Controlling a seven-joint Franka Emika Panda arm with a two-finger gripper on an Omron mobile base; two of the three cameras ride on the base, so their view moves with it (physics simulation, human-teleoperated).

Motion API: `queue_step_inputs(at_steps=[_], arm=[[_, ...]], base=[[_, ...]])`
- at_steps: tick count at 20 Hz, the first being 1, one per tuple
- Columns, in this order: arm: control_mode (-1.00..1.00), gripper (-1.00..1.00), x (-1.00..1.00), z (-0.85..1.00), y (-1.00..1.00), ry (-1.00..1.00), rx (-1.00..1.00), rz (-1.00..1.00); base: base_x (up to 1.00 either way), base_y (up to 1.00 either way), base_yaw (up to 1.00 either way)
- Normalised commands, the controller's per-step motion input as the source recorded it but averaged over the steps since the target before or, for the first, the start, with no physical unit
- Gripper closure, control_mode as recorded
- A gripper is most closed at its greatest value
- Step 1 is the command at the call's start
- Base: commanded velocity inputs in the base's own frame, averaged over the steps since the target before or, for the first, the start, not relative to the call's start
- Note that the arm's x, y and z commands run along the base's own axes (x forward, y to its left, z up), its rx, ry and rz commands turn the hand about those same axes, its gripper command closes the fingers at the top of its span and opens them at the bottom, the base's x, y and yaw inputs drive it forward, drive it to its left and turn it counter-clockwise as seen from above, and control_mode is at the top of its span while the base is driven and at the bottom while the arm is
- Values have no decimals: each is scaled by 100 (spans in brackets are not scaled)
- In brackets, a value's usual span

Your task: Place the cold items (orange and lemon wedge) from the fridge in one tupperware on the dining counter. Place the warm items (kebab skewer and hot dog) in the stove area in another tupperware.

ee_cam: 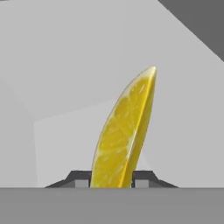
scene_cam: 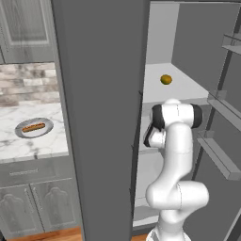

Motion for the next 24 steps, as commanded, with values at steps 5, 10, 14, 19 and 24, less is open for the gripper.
queue_step_inputs(at_steps=[5,10,14,19,24], arm=[[-100,100,-81,21,1,-13,0,0],[-100,100,-79,53,0,-16,0,0],[-100,100,-75,85,-7,-8,1,0],[-100,100,-72,96,-2,-2,3,0],[-100,100,-64,100,0,0,2,0]], base=[[0,0,0],[0,0,0],[0,0,0],[0,0,0],[0,0,0]])
